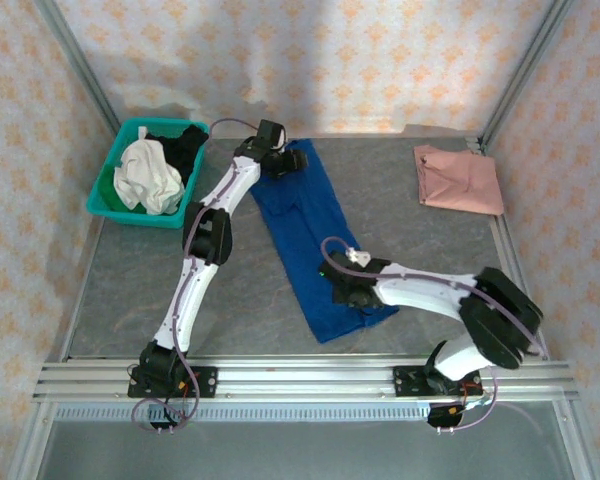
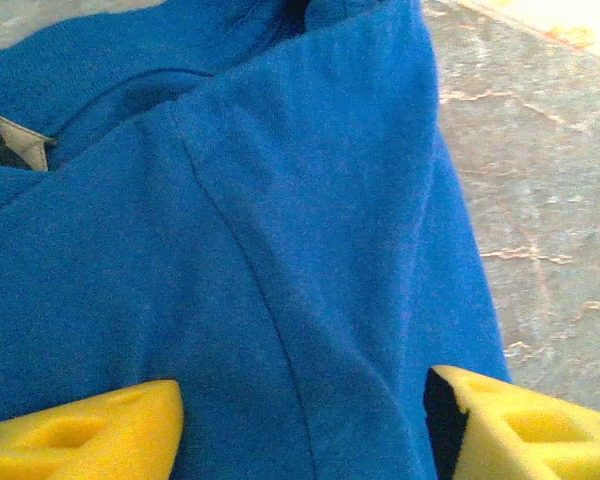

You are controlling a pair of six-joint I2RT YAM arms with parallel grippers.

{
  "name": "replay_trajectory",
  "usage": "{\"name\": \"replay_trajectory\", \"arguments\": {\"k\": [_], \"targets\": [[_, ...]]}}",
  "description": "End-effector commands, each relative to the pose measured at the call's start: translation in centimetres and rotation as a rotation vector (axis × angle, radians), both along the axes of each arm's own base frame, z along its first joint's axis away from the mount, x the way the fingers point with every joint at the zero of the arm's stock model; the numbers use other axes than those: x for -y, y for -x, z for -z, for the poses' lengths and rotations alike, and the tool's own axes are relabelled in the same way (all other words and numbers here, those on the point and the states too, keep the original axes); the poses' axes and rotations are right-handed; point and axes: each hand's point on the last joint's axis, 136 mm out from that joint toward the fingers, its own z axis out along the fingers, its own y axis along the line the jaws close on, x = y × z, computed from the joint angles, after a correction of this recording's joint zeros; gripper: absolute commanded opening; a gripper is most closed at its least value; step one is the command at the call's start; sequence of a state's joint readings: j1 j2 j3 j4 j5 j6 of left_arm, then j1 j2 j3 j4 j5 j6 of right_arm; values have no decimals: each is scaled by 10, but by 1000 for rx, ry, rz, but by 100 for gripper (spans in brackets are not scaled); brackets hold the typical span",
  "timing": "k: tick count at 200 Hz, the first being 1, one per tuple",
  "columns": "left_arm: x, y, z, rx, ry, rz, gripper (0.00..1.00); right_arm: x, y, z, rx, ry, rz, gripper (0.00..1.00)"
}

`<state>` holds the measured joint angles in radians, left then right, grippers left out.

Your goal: Fold and stack the t-shirts

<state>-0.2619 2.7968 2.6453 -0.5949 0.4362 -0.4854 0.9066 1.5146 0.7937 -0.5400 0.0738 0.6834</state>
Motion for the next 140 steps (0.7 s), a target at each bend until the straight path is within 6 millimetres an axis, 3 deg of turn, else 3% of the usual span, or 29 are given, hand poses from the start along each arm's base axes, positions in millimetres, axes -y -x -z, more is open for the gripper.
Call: {"name": "replay_trajectory", "arguments": {"k": [1, 11, 17, 47, 75, 98, 116, 127, 134, 140], "targets": [[21, 5, 9, -32, 72, 35, 78, -31, 4, 3, 0, -15, -62, 59], [23, 0, -11, 6, 84, 39, 87, -43, 10, 5, -9, -23, -72, 59], [23, -2, -24, 33, 86, 42, 99, -52, 15, 5, -14, -34, -86, 59], [17, 2, -97, 130, 65, 53, 100, -94, 33, 6, -34, -48, -142, 59], [3, 26, -154, 162, 8, 88, 100, -123, 34, -9, -17, -71, -195, 59], [-11, 66, -173, 110, -74, 128, 100, -114, 25, -42, 68, -70, -201, 60], [-25, 108, -168, 65, -126, 136, 100, -85, 19, -66, 162, -39, -166, 66], [-36, 134, -170, 83, -134, 114, 100, -66, 18, -70, 191, -26, -143, 69], [-44, 154, -160, 64, -141, 97, 100, -56, 18, -69, 194, -32, -131, 69], [-51, 171, -166, 78, -142, 76, 99, -48, 19, -66, 187, -36, -123, 70]]}}
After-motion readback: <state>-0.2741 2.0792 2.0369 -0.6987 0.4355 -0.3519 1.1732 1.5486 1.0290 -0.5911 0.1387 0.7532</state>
